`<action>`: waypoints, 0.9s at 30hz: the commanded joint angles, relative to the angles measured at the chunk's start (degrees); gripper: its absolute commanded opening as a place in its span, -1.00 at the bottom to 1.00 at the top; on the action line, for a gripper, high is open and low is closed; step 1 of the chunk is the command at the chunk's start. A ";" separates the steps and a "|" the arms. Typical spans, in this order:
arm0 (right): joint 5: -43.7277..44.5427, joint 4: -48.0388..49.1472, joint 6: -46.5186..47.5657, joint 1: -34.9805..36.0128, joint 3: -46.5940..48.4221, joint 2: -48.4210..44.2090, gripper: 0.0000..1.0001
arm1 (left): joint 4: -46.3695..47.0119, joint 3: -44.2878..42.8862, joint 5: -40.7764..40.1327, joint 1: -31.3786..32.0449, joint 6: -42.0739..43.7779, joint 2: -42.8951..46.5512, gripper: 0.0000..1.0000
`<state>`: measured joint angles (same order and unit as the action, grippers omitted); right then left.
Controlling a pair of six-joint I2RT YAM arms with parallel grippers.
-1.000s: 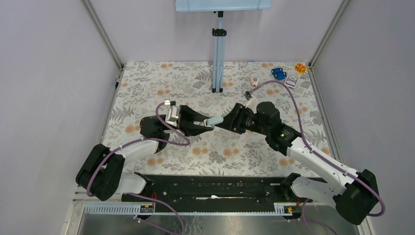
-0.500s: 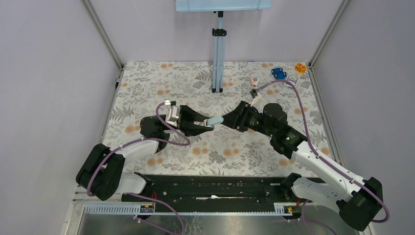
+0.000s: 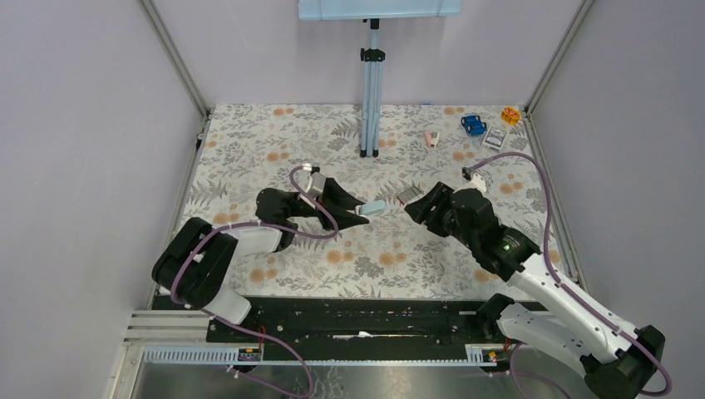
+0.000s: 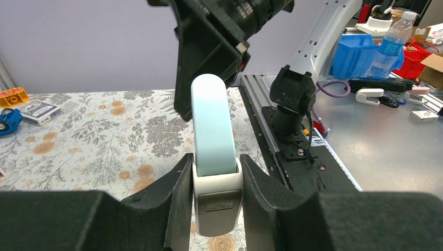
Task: Unload the staples from the stapler
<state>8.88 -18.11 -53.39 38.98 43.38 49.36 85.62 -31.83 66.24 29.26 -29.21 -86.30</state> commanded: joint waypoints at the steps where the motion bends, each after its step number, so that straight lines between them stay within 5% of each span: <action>1: 6.87 -2.33 -0.10 -0.05 -0.80 -3.07 0.21 | 3.94 -3.43 1.22 0.10 -0.51 -2.10 -1.00; 12: 2.24 2.03 8.54 -0.05 -0.18 -3.18 0.36 | 4.78 -3.39 -3.01 -0.78 -2.29 1.16 -1.00; 27: -41.74 55.33 45.87 -0.04 -10.05 -5.36 0.85 | 5.96 -5.01 -1.98 -0.69 -4.66 11.77 -1.00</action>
<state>-18.96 16.53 -19.70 38.98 35.24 42.57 85.65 -34.61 63.81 28.77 -32.86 -77.25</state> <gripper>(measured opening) 0.898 0.368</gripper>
